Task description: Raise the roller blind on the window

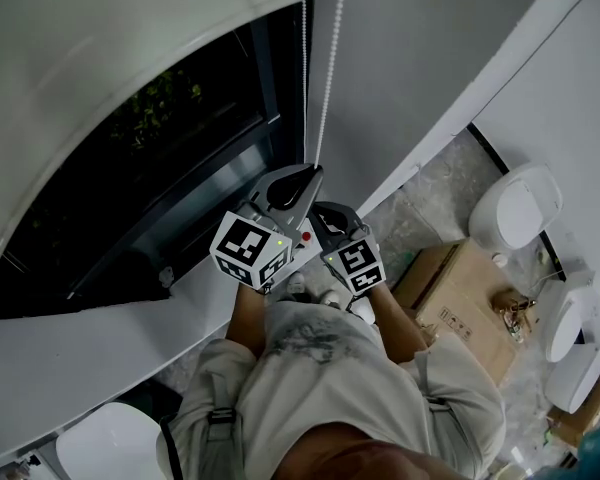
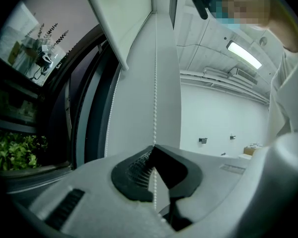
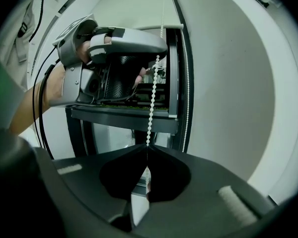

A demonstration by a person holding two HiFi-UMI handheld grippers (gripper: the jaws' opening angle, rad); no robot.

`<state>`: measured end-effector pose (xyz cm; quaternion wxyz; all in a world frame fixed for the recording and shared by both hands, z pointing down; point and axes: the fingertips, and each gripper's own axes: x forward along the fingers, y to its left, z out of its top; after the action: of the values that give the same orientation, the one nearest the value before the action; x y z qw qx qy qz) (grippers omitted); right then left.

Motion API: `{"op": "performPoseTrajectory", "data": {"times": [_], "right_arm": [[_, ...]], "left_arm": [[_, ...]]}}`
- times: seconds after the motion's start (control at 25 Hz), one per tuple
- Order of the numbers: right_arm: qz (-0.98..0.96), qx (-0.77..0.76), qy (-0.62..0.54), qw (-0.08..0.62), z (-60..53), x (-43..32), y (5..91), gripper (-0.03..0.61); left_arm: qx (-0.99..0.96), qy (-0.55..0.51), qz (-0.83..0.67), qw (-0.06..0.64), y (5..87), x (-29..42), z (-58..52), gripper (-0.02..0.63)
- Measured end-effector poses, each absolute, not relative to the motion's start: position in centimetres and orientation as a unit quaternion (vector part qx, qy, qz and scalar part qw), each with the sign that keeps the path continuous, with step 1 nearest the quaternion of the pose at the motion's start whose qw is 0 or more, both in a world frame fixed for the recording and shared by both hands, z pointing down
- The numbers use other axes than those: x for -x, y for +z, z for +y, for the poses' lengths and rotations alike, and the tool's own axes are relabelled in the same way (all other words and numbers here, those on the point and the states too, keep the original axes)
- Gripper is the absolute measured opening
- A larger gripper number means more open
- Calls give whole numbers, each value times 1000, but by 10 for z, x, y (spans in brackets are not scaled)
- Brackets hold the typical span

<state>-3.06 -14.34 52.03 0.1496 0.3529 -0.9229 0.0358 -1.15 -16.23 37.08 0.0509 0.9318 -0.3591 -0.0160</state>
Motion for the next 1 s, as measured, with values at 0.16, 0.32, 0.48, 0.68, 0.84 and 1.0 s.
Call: {"op": "performPoseTrajectory", "data": {"times": [0.16,0.32,0.48,0.68,0.84,1.0], "right_arm": [[-921,-355,42,156,-142,28,529,11],[-919,-355,45,163,-140,27,537,12],[-918,-355,49,169,-138,25,543,11],[-916,-354,54,180,-133,27,553,12],[-913,-360,53,182,-131,28,553,12],[-913,-361,44,186,-127,31,551,17]], "left_arm": [[-932,-11,-357,59,380,10,-161,9],[-933,-9,-354,64,388,9,-159,9],[-933,-7,-353,69,394,8,-156,9],[-933,0,-352,75,403,9,-152,9],[-933,0,-353,74,404,11,-149,9],[-933,0,-352,73,404,12,-147,10]]}}
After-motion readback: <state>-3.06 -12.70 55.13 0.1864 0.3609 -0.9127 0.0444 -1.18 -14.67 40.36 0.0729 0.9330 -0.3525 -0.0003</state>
